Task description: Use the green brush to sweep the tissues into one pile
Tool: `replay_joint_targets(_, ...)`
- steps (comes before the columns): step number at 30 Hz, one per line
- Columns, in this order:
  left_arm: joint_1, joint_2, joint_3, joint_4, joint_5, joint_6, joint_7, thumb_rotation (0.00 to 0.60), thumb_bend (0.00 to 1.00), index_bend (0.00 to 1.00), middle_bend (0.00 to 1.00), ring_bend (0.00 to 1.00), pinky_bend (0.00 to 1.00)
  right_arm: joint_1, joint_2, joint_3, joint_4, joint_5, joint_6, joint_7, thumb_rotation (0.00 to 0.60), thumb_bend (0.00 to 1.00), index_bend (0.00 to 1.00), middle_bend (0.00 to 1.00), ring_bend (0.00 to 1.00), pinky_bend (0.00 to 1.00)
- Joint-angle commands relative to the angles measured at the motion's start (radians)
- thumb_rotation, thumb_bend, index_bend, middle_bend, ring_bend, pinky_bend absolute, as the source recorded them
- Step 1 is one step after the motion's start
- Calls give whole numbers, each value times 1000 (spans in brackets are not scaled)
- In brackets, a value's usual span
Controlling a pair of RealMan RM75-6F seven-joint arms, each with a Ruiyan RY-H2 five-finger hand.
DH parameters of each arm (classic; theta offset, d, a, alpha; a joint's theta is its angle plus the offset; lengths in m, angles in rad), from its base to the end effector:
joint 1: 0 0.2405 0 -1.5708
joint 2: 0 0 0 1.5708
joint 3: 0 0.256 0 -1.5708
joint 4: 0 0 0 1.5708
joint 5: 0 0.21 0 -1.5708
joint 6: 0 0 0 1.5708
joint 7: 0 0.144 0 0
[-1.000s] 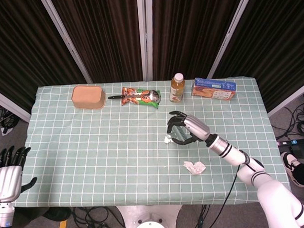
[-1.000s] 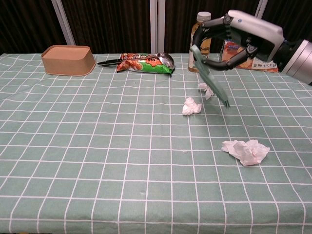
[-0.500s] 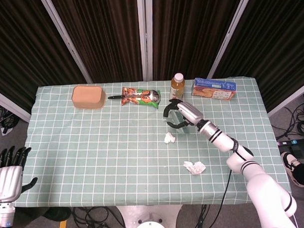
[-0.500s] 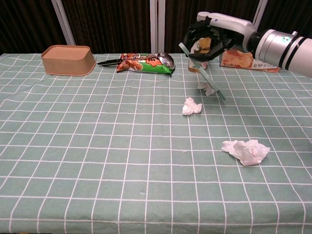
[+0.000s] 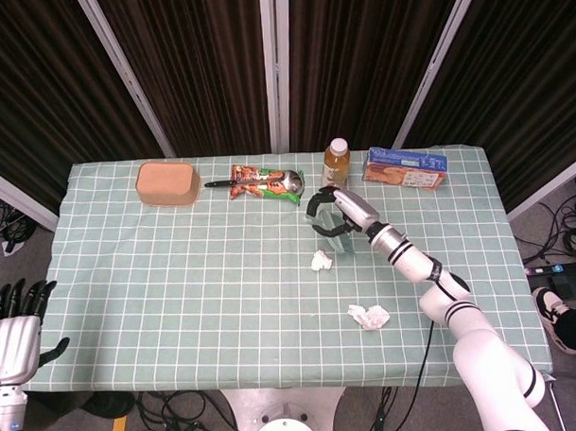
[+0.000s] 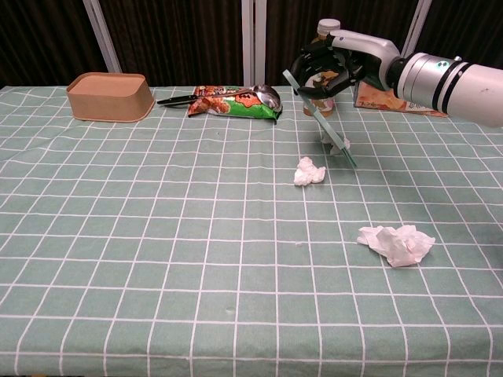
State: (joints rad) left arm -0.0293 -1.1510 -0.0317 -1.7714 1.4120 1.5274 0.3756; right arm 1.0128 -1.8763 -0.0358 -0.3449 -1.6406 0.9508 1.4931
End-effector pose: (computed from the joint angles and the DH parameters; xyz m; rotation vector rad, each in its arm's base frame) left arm -0.2966 0.1576 0.1429 -1.3535 -0.8350 -0.6776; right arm -0.1539 -0.4600 -0.0247 1.7878 -1.6163 1.4613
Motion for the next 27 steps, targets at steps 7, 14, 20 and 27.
replay_joint_targets(7, -7, -3, -3, 5, 9, -4, -1, 600, 163, 120, 119, 3, 3, -52, 153, -84, -196, -86, 187, 266, 600, 540, 801, 653, 302, 137)
replay_joint_targets(14, -8, -1, -3, 5, 15, -2, -5, 600, 163, 120, 119, 3, 3, -77, 258, -55, -311, -72, 294, 204, 600, 540, 803, 652, 302, 136)
replay_joint_targets(20, -7, -3, -1, 4, 15, -2, -3, 600, 162, 120, 119, 3, 3, -38, 210, -15, -292, -23, 171, 119, 600, 541, 803, 653, 302, 135)
replay_joint_targets(27, 1, -1, 2, 3, 9, 3, -6, 600, 162, 120, 119, 3, 3, -1, 93, -17, -203, -18, 68, 94, 600, 540, 803, 653, 301, 114)
